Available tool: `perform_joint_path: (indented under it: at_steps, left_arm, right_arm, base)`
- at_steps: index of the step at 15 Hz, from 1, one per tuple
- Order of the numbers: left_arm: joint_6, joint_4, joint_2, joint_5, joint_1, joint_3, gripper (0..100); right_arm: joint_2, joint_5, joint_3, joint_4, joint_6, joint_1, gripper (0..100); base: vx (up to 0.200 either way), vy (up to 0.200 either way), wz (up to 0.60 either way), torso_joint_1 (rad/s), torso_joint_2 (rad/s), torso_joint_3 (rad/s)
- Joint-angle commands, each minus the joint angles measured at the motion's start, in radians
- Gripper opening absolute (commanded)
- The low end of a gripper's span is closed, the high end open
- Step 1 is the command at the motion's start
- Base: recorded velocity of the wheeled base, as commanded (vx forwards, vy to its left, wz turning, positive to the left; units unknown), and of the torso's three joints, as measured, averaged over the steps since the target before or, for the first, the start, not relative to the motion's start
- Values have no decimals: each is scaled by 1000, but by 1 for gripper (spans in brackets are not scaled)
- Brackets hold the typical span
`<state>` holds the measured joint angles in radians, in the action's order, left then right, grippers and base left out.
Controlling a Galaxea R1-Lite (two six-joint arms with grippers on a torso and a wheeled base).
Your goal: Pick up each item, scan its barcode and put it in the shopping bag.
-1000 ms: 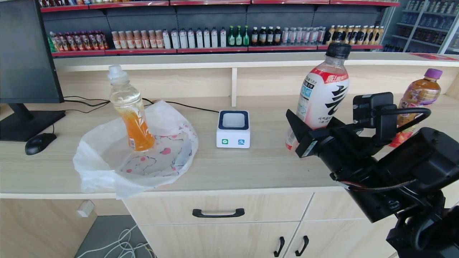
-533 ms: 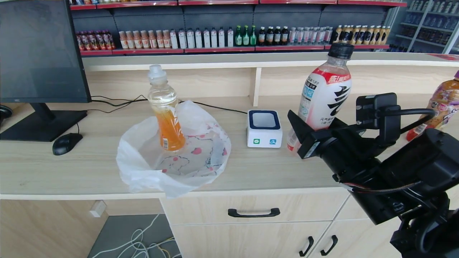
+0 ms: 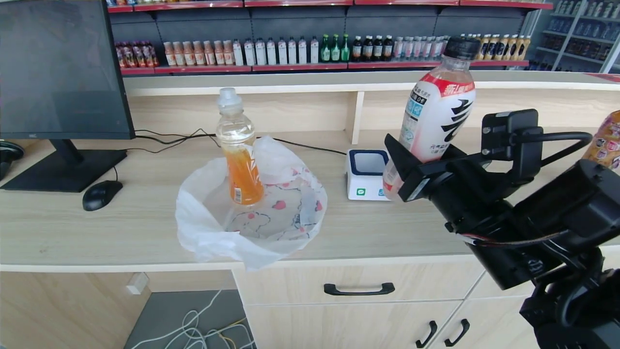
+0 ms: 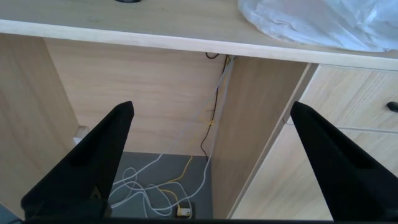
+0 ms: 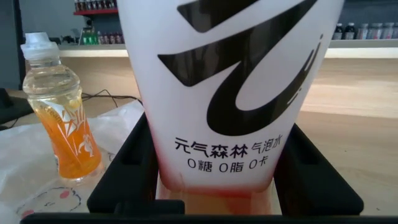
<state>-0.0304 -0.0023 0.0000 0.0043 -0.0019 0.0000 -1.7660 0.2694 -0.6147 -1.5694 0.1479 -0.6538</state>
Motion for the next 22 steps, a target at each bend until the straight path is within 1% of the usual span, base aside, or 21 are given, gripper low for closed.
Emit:
perform_joint_path:
  at_steps: [1,2,4,6,7,8,9,11,12,14,17,19,21,22]
  left_arm:
    - [0,-1,2,0,0,0,100]
    - [0,-1,2,0,0,0,100]
    - [-2,-2,2,0,0,0,100]
    - [0,-2,0,0,0,0,100]
    - [1,-2,0,0,0,0,100]
    - [1,-2,0,0,0,0,100]
    - [7,-1,0,0,0,0,100]
    - [6,-1,2,0,0,0,100]
    - [7,-1,0,0,0,0,100]
    - [9,-1,0,0,0,0,100]
    - [10,-5,0,0,0,0,100]
    - [9,-5,2,0,0,0,100]
    - [9,-5,0,0,0,0,100]
    - [10,-5,0,0,0,0,100]
  right_arm:
    - [-10,-82,15,-1,76,66,0]
    - [-18,-151,16,-1,128,94,0]
    - [-29,-165,-5,-1,260,168,0]
    - [-72,-174,-69,-1,337,168,0]
    - [-107,-237,-106,-1,366,166,0]
    - [-121,-269,-122,-1,383,169,0]
    - [-168,-345,-183,-1,446,189,0]
    - [-202,-372,-224,-1,484,194,0]
    - [-211,-407,-238,-1,509,200,0]
    - [-233,-512,-272,-1,558,227,0]
    - [-273,-651,-332,-1,578,258,0]
    - [-320,-707,-392,-1,573,266,0]
    - [-365,-802,-479,-1,576,280,0]
    - [-375,-834,-493,-1,581,283,0]
  base:
    - [0,0,0,0,0,0]
    - [0,0,0,0,0,0]
    - [0,0,0,0,0,0]
    - [0,0,0,0,0,0]
    - [0,0,0,0,0,0]
    - [0,0,0,0,0,0]
    - [0,0,0,0,0,0]
    - [0,0,0,0,0,0]
    - [0,0,0,0,0,0]
    - [0,0,0,0,0,0]
    - [0,0,0,0,0,0]
    - [0,0,0,0,0,0]
    - [0,0,0,0,0,0]
    - [0,0,0,0,0,0]
